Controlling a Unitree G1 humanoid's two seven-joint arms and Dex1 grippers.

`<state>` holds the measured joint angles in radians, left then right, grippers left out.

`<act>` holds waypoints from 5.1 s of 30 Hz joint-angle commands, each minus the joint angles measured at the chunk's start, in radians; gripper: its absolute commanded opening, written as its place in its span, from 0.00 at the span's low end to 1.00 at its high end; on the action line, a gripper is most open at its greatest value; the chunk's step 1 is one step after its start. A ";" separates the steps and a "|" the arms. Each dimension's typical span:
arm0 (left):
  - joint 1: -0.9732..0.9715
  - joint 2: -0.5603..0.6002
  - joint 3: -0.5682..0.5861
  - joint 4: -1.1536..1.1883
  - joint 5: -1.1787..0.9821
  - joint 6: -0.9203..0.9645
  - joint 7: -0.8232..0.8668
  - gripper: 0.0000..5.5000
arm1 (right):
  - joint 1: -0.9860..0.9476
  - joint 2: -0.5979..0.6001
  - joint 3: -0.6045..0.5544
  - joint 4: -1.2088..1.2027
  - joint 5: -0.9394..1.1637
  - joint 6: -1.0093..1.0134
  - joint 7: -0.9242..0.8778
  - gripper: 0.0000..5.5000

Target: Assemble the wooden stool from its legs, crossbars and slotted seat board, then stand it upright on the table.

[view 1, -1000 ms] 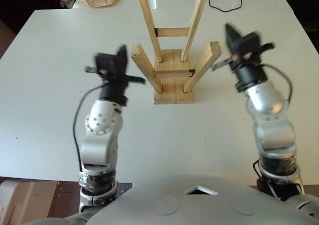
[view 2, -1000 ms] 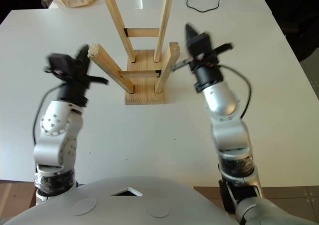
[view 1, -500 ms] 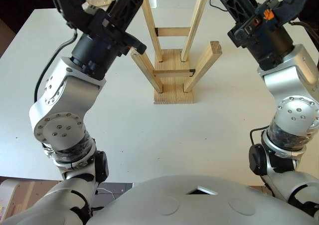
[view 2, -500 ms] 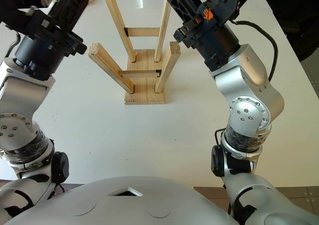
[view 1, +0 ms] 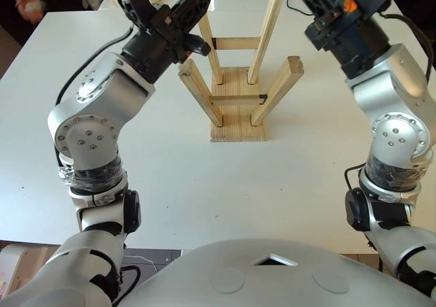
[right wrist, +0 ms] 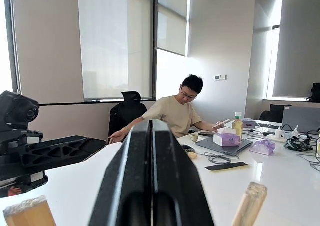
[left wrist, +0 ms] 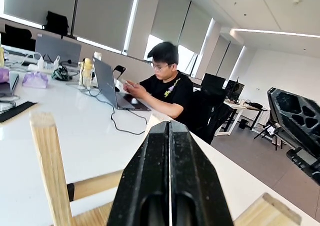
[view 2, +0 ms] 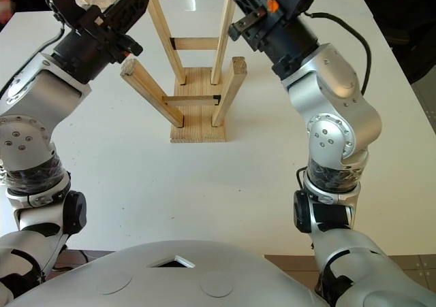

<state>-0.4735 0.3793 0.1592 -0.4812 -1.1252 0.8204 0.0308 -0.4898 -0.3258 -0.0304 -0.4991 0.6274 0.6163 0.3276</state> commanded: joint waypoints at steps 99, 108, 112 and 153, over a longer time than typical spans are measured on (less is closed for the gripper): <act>0.618 0.195 0.013 -0.077 0.288 -0.207 -0.772 0.00 | 0.515 -0.364 0.063 0.128 -0.159 -0.287 0.693 0.00; 0.637 0.220 0.010 -0.100 0.268 -0.168 -0.754 0.00 | 0.510 -0.356 0.011 0.069 -0.125 -0.231 0.683 0.00; 0.656 0.234 0.035 -0.128 0.251 -0.159 -0.750 0.00 | 0.514 -0.378 -0.051 0.021 -0.088 -0.199 0.683 0.00; 0.377 0.261 -0.287 0.707 0.924 -0.835 -1.097 0.55 | 0.286 -0.373 0.190 0.686 -0.425 -0.509 0.853 0.58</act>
<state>-0.0511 0.6519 -0.1103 0.1793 -0.2103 0.0091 -1.0280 -0.1592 -0.7076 0.1375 0.1503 0.2056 0.1182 1.1417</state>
